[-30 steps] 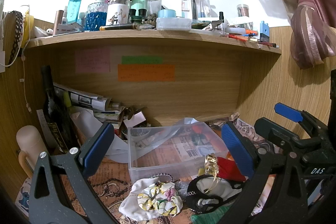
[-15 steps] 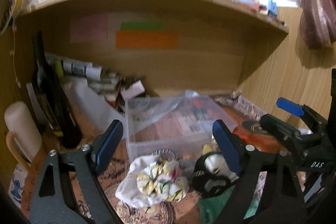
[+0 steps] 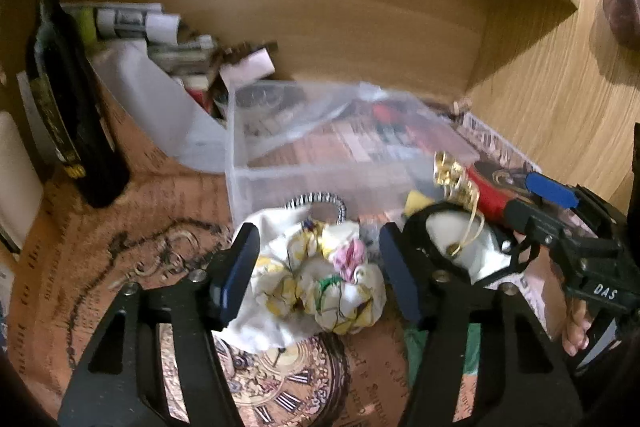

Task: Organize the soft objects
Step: 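Grasp the white floral scrunchie with the left gripper while the right gripper grasps the red velvet pouch, then carry the scrunchie into the clear box and open the left gripper while the right gripper drops the pouch in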

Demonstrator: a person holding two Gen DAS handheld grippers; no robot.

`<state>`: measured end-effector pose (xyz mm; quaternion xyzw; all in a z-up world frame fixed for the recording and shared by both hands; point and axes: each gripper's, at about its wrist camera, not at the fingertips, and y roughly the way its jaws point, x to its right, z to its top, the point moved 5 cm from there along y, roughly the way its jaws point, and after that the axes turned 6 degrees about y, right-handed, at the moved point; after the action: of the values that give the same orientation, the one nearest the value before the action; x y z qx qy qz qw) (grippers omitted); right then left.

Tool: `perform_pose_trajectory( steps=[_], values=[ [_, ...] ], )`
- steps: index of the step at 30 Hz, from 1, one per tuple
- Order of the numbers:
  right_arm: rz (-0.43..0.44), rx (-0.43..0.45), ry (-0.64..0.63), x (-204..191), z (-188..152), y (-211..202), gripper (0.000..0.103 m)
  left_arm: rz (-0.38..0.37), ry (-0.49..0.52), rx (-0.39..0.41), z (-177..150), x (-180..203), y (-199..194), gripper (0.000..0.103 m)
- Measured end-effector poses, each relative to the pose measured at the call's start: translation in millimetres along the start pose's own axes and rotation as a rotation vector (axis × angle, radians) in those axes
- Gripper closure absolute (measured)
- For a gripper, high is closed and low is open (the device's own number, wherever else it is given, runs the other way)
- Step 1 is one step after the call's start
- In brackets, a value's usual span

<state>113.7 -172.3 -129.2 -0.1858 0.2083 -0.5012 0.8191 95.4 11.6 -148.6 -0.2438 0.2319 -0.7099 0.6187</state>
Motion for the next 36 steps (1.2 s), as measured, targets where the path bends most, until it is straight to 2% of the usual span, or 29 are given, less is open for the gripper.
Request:
perform_pose_trajectory(
  steps=[7,16,17,21,24,27,36],
  values=[
    [0.015,-0.063,0.027,6,-6,17,0.038,0.004,-0.011,-0.068,-12,-5,23,0.041],
    [0.053,-0.109,0.055,9,-9,28,0.068,0.046,-0.022,-0.097,-21,-17,37,0.041],
    [0.06,-0.111,0.056,8,-9,28,0.073,0.046,-0.021,-0.102,-21,-17,39,0.044],
    [0.075,-0.106,0.055,5,-7,26,0.087,0.023,-0.021,-0.125,-24,-18,45,0.071],
    [0.081,-0.095,0.051,3,-6,23,0.091,0.014,-0.022,-0.13,-25,-19,45,0.084],
    [0.08,-0.074,0.051,2,-2,18,0.093,0.014,-0.017,-0.114,-26,-19,39,0.088],
    [0.069,0.01,0.056,2,14,-2,0.095,0.034,0.002,0.001,-5,-8,-1,0.09]
  ],
)
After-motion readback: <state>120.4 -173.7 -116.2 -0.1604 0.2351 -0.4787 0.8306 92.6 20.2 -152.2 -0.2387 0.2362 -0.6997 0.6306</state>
